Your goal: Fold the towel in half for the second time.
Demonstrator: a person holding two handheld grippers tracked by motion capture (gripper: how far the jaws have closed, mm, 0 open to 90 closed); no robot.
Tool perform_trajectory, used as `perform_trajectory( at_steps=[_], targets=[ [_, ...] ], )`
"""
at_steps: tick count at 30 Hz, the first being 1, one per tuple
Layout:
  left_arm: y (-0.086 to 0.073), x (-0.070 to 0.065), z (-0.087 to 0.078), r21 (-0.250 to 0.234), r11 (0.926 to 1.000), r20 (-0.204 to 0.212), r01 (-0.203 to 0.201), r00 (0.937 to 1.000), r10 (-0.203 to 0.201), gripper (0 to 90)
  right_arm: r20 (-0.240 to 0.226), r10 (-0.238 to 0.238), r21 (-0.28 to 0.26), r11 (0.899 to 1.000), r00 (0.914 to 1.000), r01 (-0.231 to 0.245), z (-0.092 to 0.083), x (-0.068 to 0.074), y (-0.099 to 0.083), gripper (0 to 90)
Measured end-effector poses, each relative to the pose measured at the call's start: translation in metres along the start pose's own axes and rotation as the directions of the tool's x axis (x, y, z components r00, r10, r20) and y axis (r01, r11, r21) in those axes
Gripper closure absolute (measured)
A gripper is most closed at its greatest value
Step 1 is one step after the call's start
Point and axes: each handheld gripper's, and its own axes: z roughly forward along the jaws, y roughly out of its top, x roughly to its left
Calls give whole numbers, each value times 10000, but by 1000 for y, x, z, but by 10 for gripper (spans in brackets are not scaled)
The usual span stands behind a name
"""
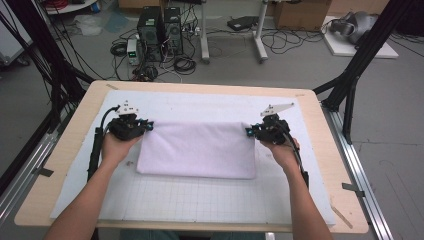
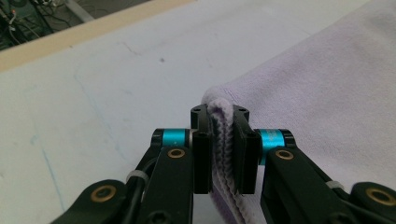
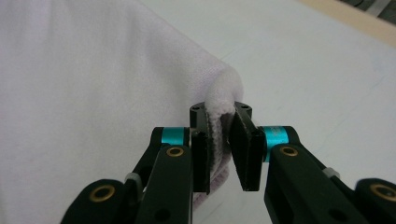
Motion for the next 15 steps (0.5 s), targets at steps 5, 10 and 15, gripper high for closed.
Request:
perform_trajectory(
  at_steps=[5, 10, 15],
  targets=[
    [4, 4, 14, 189, 9997, -732, 127, 9973, -113, 658, 555, 576, 106, 9982, 9968, -583, 16, -18, 5, 588],
    [-12, 2, 11, 788, 9965, -193, 274, 9995, -260, 619, 488, 642, 452, 9968, 9967, -664, 18, -16, -8, 564],
    [-27, -11, -2, 518, 9987, 332, 32, 9994, -50, 619, -23, 694, 300, 9971, 9976, -693, 13, -6, -15, 569]
  ],
)
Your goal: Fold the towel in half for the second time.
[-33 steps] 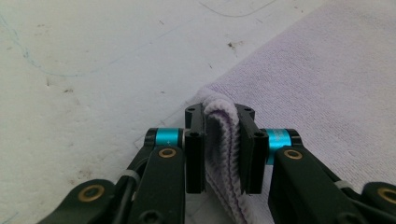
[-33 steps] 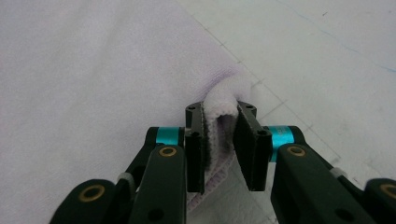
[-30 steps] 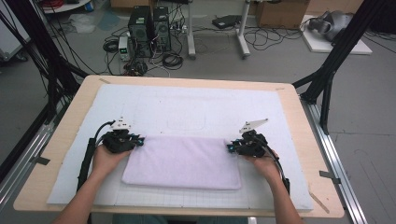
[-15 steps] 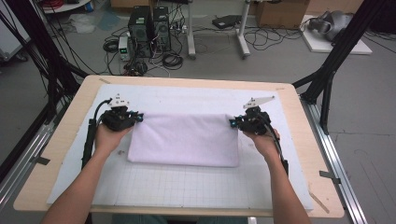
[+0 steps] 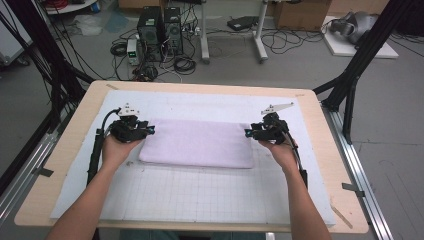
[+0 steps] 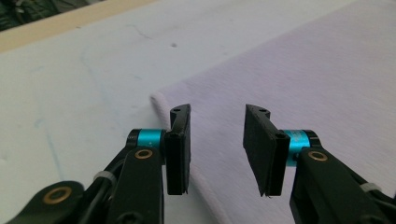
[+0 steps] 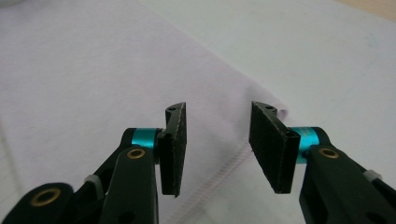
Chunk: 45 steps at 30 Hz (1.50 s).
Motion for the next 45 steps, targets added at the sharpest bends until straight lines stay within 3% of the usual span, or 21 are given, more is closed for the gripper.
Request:
perform_trajectory(
  at_steps=[3, 8, 14, 19, 22, 29, 33, 35, 45],
  targets=[
    [-5, -2, -3, 72, 10000, 385, 12, 9993, -15, 619, -347, -137, -118, 9998, 9993, 133, -2, 10, 1, 563],
    [-4, -5, -12, -241, 9996, 690, 122, 9976, -105, 584, -363, -245, -433, 9988, 9990, 229, -10, 22, 6, 496],
    [-5, -14, -23, -535, 9986, 807, -32, 9967, 75, 448, -393, 186, -777, 9967, 9991, -216, -18, 28, 1, 312],
    [-11, -20, -29, -190, 9998, 969, -74, 9952, 92, 283, -287, 34, -803, 9968, 9996, -57, -23, 38, -1, 213],
    [-11, -23, -36, -389, 9992, 975, -96, 9951, 134, 203, -261, -94, -855, 9963, 9996, 72, -25, 43, -1, 191],
    [-18, -24, -53, -534, 9984, 718, -164, 9972, 202, 138, -423, -216, -993, 9949, 9989, 173, -33, 52, -6, 160],
    [-23, -27, -58, -567, 9983, 802, -162, 9966, 207, 90, -502, -3, -1153, 9933, 9987, -55, -38, 55, -14, 132],
    [-25, -28, -60, -497, 9983, 762, -300, 9965, 338, 82, -451, -42, -1164, 9932, 9990, -11, -40, 57, -18, 127],
    [-34, -33, -69, -709, 9973, 984, -166, 9949, 235, 66, -282, -247, -1255, 9919, 9993, 209, -55, 65, -31, 117]
  ],
)
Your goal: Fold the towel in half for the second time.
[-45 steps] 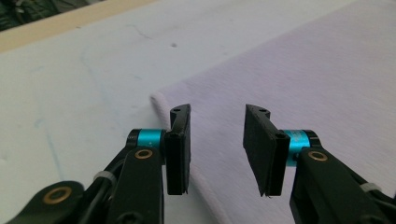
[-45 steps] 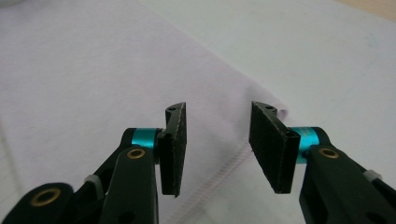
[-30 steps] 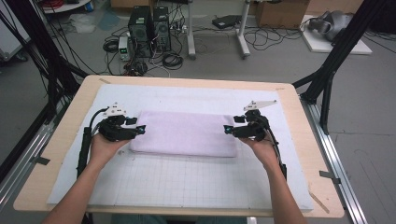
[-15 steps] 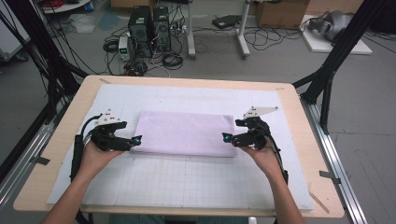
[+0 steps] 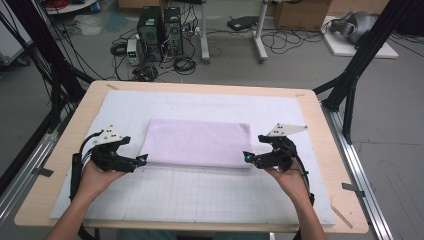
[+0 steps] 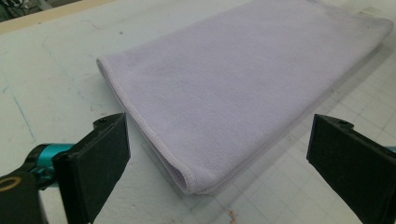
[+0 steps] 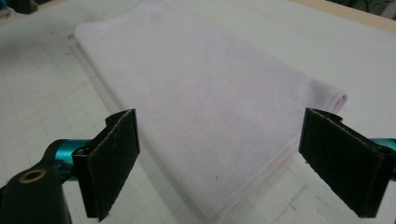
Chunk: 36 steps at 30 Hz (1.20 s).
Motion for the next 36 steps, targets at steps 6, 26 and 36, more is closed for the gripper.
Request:
perform_trajectory(
  at_steps=[6, 26, 36],
  targets=[
    [-1, -3, -6, 6, 9999, 41, -102, 9999, 102, 65, 63, 80, -182, 9998, 9999, -78, -9, 2, -10, 117],
    [-21, -12, -26, -55, 10000, -126, -12, 9999, 11, 65, 434, 71, -619, 9981, 9990, -44, -46, 12, -41, 117],
    [-28, -16, -37, -119, 9999, -150, 20, 9999, -22, 66, 529, 354, -661, 9973, 9980, -319, -63, 16, -62, 117]
  ],
)
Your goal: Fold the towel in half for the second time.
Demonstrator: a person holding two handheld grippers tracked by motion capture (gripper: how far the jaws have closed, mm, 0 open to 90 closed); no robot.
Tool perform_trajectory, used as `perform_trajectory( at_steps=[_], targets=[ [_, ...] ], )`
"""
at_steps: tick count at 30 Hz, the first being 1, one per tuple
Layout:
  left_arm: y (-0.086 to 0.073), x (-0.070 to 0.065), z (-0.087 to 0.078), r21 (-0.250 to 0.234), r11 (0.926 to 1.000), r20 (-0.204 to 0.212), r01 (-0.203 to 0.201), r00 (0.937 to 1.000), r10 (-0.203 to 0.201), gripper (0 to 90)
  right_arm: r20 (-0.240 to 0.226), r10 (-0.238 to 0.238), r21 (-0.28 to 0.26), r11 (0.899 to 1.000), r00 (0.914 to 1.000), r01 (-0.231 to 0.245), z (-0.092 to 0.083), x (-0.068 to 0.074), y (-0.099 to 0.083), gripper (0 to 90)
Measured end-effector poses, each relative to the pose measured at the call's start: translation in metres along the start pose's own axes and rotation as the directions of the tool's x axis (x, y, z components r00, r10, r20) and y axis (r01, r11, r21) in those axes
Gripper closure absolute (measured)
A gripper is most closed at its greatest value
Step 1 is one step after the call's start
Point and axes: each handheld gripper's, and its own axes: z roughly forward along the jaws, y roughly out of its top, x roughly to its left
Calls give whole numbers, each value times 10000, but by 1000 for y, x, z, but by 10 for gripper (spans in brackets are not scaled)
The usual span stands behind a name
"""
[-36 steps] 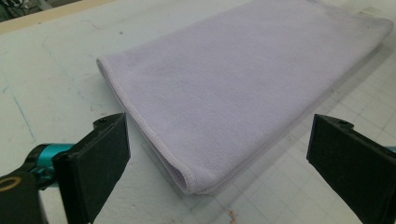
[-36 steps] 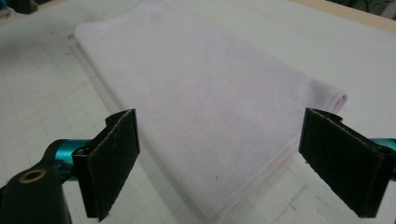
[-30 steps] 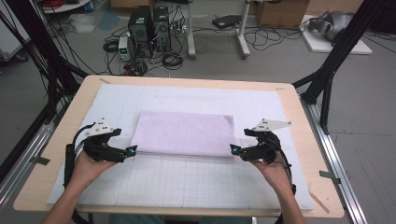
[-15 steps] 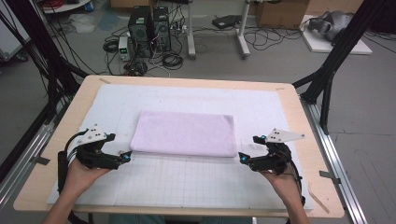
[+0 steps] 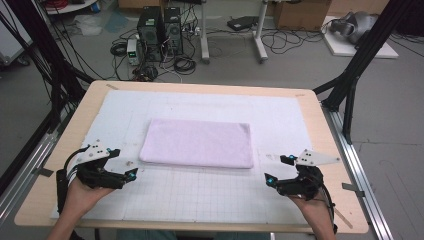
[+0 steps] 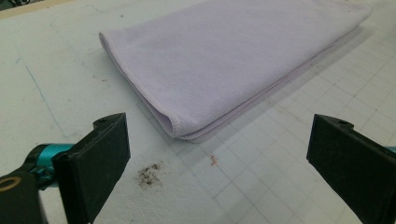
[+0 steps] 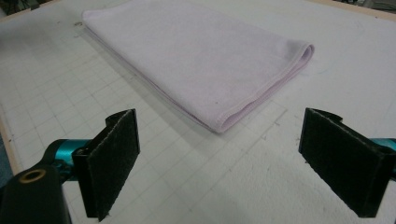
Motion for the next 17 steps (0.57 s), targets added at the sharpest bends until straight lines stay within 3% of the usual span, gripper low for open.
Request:
perform_trajectory(
  at_steps=[17],
  targets=[
    [-18, -4, -9, 29, 9998, 29, 194, 9998, -194, 66, 165, 167, -229, 9996, 9997, -163, -14, 6, -17, 116]
  ],
)
